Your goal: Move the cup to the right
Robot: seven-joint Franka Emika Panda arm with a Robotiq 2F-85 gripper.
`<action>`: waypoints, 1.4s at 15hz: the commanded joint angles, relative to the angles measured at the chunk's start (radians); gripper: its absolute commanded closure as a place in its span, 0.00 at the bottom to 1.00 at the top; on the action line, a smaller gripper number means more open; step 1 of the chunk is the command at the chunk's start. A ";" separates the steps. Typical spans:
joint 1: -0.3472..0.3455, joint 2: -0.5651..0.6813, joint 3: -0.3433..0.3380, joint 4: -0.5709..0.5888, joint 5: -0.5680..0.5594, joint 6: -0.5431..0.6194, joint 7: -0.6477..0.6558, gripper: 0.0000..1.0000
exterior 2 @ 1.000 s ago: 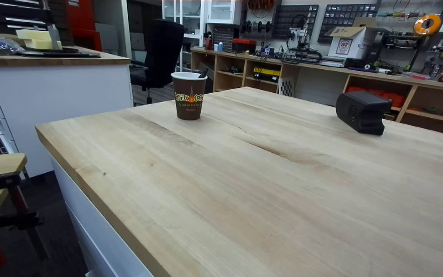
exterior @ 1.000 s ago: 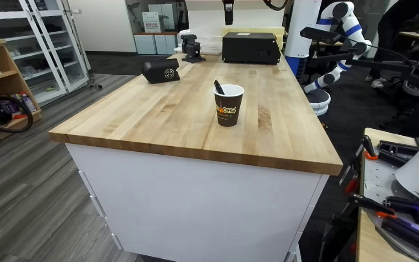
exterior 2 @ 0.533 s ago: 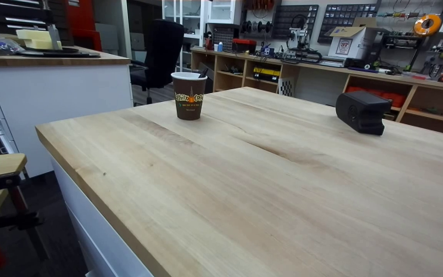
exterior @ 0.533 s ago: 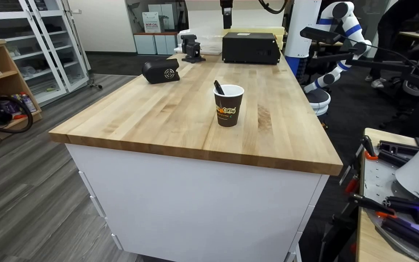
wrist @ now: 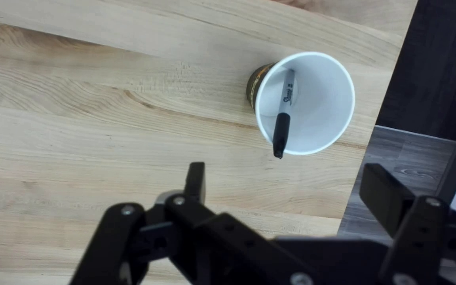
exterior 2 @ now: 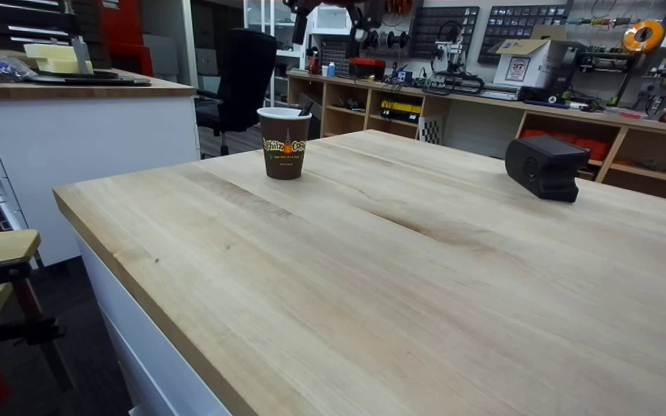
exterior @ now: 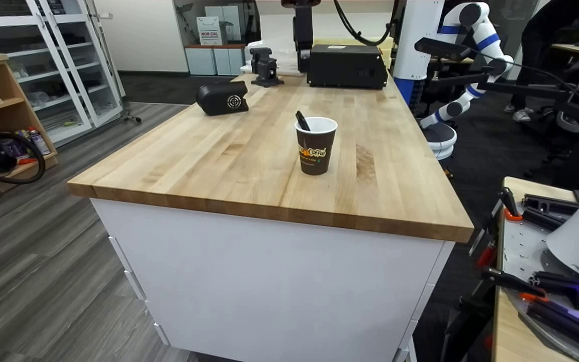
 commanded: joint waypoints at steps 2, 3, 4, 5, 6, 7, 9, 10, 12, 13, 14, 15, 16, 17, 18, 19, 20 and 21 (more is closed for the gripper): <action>0.010 -0.090 0.026 -0.224 -0.015 0.195 0.021 0.00; 0.013 -0.102 0.031 -0.267 -0.012 0.234 0.027 0.00; 0.014 -0.114 0.036 -0.308 -0.007 0.271 0.032 0.00; 0.014 -0.124 0.040 -0.343 -0.003 0.298 0.032 0.00; 0.011 -0.133 0.047 -0.372 0.021 0.312 0.009 0.00; 0.007 -0.144 0.054 -0.397 0.061 0.315 -0.023 0.00; 0.007 -0.164 0.063 -0.438 0.129 0.303 -0.061 0.00; 0.014 -0.169 0.064 -0.451 0.129 0.298 -0.051 0.00; 0.025 -0.178 0.064 -0.475 0.100 0.296 -0.017 0.00; 0.029 -0.181 0.063 -0.483 0.091 0.290 -0.006 0.00; 0.032 -0.183 0.063 -0.489 0.087 0.288 0.000 0.00; 0.033 -0.183 0.062 -0.495 0.084 0.287 0.005 0.00; 0.036 -0.184 0.063 -0.497 0.084 0.284 0.009 0.00; 0.037 -0.184 0.063 -0.501 0.086 0.284 0.009 0.00; 0.038 -0.181 0.064 -0.502 0.088 0.286 0.003 0.00; 0.040 -0.180 0.065 -0.502 0.086 0.286 0.001 0.00; 0.041 -0.178 0.065 -0.501 0.084 0.284 -0.002 0.25; 0.042 -0.178 0.066 -0.502 0.084 0.283 0.000 0.26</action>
